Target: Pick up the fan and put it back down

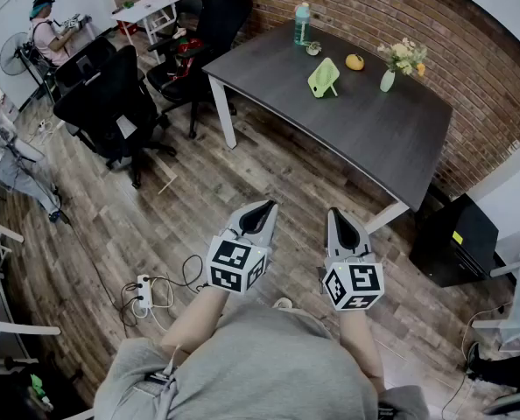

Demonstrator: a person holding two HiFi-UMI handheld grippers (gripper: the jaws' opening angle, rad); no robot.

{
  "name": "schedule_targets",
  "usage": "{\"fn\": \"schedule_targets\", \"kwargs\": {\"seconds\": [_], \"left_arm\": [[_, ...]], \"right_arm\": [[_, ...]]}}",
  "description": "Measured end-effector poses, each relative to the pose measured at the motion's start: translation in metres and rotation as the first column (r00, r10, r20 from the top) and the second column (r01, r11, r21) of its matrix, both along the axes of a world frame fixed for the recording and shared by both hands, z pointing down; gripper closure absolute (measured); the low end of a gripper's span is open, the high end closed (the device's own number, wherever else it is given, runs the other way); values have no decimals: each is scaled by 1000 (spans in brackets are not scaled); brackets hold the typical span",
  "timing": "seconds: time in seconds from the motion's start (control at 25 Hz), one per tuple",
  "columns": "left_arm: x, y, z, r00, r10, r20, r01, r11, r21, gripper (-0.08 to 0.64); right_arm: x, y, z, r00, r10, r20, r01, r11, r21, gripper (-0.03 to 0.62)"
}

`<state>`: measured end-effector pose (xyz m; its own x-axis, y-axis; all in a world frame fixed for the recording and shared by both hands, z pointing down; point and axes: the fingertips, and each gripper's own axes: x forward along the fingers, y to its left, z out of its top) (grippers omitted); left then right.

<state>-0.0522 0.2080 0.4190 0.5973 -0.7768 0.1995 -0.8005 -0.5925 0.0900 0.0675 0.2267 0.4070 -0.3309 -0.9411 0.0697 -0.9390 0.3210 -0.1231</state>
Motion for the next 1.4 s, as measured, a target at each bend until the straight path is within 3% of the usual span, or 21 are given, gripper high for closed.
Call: {"fn": "schedule_targets", "kwargs": {"seconds": [0.56, 0.76, 1.16, 1.4], "left_arm": [[-6, 26, 1, 999, -27, -22, 27, 1000, 4, 534], [-4, 25, -1, 999, -39, -35, 39, 999, 10, 532], [12, 19, 9, 998, -45, -50, 45, 999, -1, 531], [27, 16, 10, 998, -37, -49, 38, 999, 0, 482]], "right_arm": [[-15, 23, 5, 996, -64, -58, 63, 998, -10, 592], [-14, 24, 12, 995, -96, -16, 96, 995, -38, 591], [12, 15, 18, 997, -74, -31, 73, 997, -36, 589], [26, 8, 20, 996, -80, -32, 79, 996, -41, 584]]}}
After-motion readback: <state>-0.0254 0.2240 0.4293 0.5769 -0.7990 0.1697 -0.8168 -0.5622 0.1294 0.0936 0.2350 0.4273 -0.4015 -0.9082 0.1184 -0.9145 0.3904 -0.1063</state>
